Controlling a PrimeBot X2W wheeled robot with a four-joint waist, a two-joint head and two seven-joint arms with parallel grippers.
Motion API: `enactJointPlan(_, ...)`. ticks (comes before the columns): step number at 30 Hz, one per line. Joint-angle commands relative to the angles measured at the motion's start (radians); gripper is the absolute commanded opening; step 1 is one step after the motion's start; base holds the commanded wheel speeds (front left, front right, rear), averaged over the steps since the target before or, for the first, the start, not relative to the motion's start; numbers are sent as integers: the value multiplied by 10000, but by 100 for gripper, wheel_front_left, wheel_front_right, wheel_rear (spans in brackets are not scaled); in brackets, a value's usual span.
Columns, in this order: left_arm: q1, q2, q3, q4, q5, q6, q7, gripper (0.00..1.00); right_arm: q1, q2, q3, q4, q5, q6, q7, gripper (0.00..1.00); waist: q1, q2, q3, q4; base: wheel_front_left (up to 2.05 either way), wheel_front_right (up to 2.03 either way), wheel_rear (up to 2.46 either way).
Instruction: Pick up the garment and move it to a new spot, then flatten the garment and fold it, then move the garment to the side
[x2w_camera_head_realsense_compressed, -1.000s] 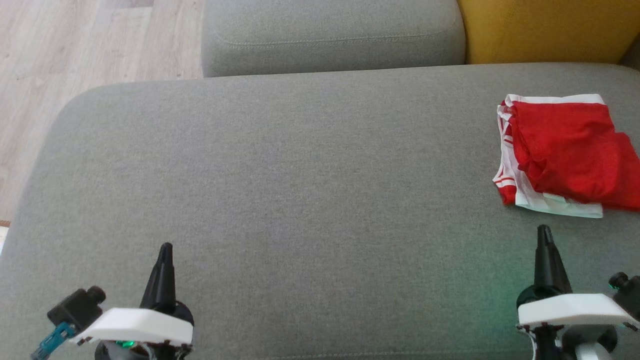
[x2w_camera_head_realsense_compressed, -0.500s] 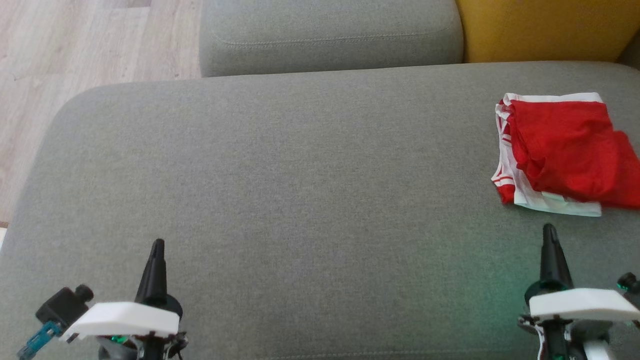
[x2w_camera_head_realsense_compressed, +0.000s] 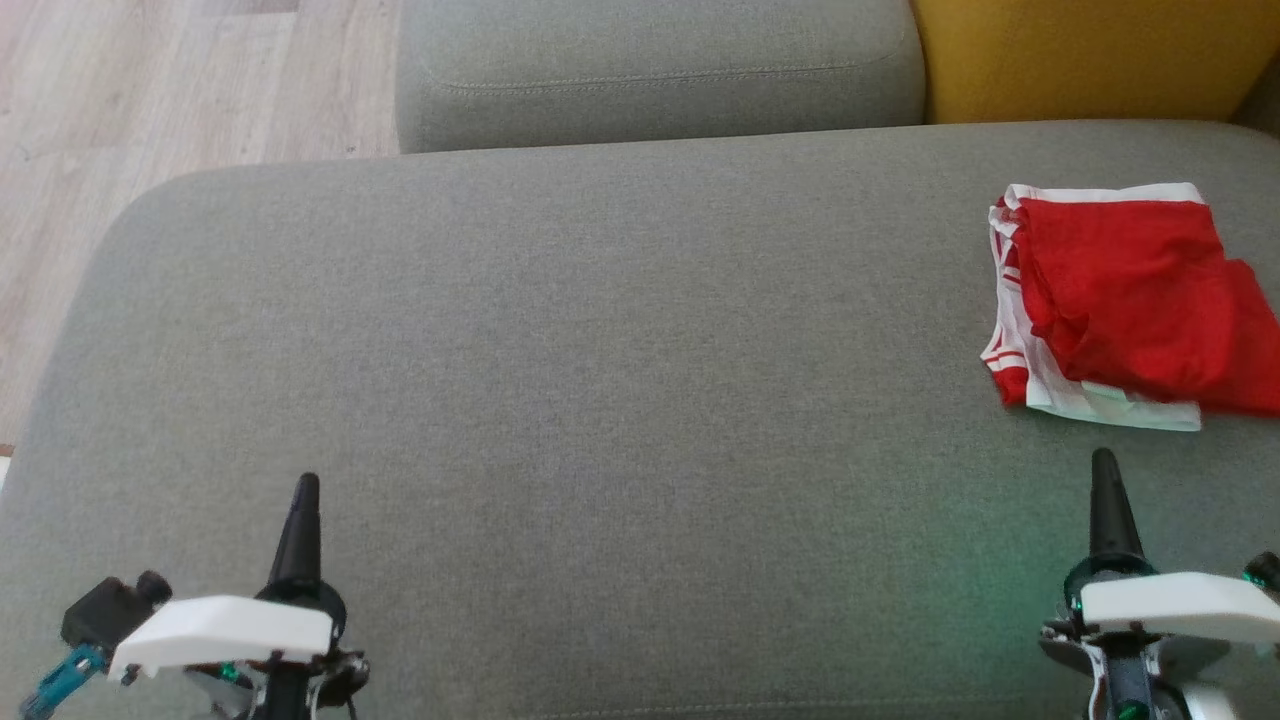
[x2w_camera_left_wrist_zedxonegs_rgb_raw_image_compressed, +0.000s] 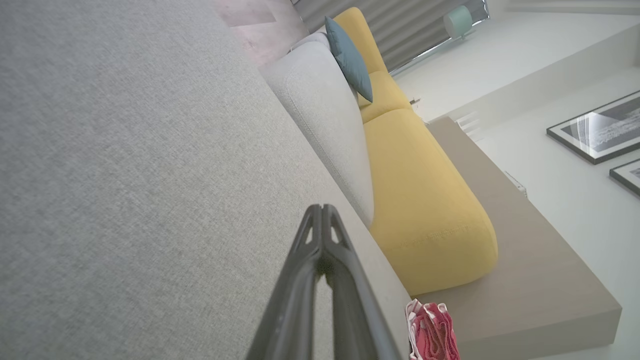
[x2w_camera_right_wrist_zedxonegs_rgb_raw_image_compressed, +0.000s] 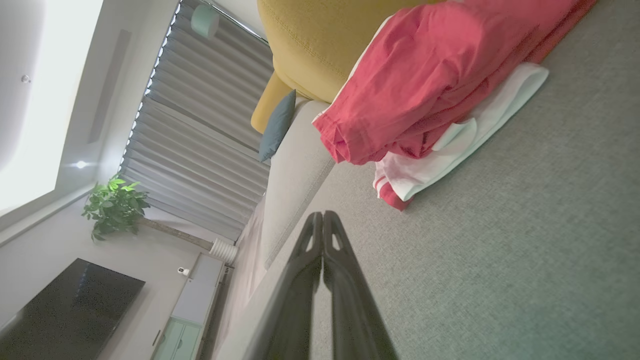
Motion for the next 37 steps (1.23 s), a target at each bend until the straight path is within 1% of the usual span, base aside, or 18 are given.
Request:
enactJointPlan(1, -595, 160, 305, -288, -305, -84, 75, 0, -640, -215, 56, -271, 352, 42, 108, 0, 0, -1, 2, -4, 0, 0, 0)
enactJointPlan(37, -1145, 172, 965, 98, -4091, -260, 1117, 0, -1094, -227, -253, -52, 4347, 61, 1135, 0, 0, -1, 46, -84, 0, 0, 0)
